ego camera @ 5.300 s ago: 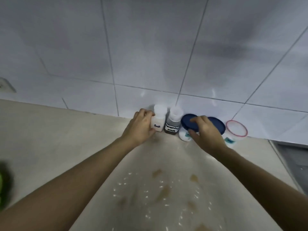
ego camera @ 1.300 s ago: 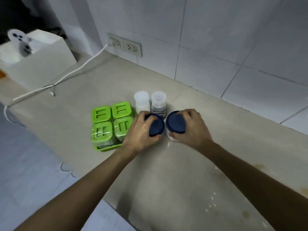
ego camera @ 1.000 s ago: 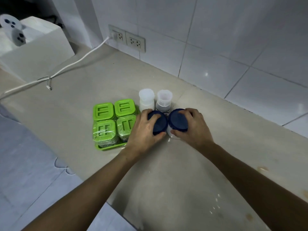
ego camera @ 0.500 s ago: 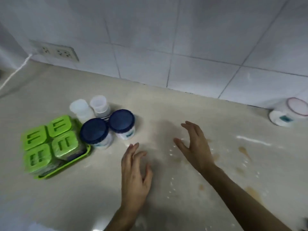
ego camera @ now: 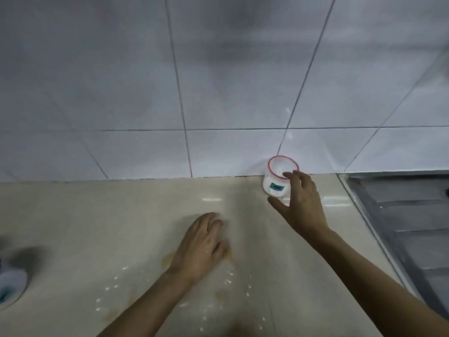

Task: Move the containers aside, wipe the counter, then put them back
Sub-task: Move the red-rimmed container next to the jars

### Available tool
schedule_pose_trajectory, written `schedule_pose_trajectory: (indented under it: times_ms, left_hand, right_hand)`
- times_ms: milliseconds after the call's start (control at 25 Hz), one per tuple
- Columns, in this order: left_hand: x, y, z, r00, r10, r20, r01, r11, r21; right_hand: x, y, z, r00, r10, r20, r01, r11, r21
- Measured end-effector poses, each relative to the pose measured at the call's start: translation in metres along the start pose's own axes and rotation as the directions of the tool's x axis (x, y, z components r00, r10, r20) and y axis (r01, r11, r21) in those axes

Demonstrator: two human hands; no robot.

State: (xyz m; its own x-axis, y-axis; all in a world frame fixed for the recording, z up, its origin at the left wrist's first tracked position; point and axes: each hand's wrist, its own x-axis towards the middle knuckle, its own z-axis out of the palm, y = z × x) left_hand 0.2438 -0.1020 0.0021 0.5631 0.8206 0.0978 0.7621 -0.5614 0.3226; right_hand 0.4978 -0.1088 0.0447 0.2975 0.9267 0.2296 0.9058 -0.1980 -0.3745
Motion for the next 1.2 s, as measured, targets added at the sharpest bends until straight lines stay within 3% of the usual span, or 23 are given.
schedule_pose_trajectory:
  times_ms: [160, 240, 360, 440, 600, 720, 920, 1080, 1200]
  left_hand:
    - [0.051, 0.023, 0.038, 0.993, -0.048, 0.105, 0.044, 0.998, 0.036]
    - [0.059, 0.033, 0.035, 0.993, -0.052, 0.105, 0.049, 0.998, 0.034]
    - [0.04, 0.028, 0.023, 0.993, -0.065, 0.097, 0.059, 0.997, 0.058]
    - [0.039, 0.025, 0.028, 0.993, -0.048, 0.104, 0.039, 0.995, 0.088]
    - [0.047, 0.02, 0.02, 0.986, 0.116, 0.123, -0.124, 0.991, 0.058]
    - [0.02, -0.003, 0.003, 0.985, 0.118, 0.122, -0.127, 0.99, 0.065]
    - [-0.147, -0.083, -0.047, 0.98, -0.199, 0.011, 0.199, 0.98, -0.02]
    - [-0.261, -0.139, -0.07, 0.891, -0.447, -0.084, 0.438, 0.893, -0.106]
    - [-0.332, -0.171, -0.083, 0.823, -0.553, -0.128, 0.534, 0.831, -0.157]
  right_hand:
    - [0.047, 0.033, 0.058, 0.97, 0.136, 0.2, -0.159, 0.982, 0.106]
    - [0.057, 0.035, 0.064, 0.983, 0.135, 0.127, -0.164, 0.952, 0.258]
    - [0.055, -0.003, 0.05, 0.996, 0.074, 0.055, -0.09, 0.913, 0.398]
    - [0.054, -0.002, 0.048, 0.998, 0.064, 0.014, -0.064, 0.915, 0.399]
    - [0.031, 0.005, 0.034, 1.0, -0.012, -0.015, 0.017, 0.905, 0.424]
    - [0.0, -0.022, 0.031, 0.99, -0.142, 0.013, 0.123, 0.891, 0.437]
    - [-0.078, -0.16, 0.054, 0.911, -0.385, 0.149, 0.258, 0.813, 0.522]
    - [-0.131, -0.261, 0.096, 0.843, -0.503, 0.192, 0.309, 0.744, 0.592]
    - [-0.174, -0.334, 0.128, 0.783, -0.567, 0.256, 0.296, 0.702, 0.648]
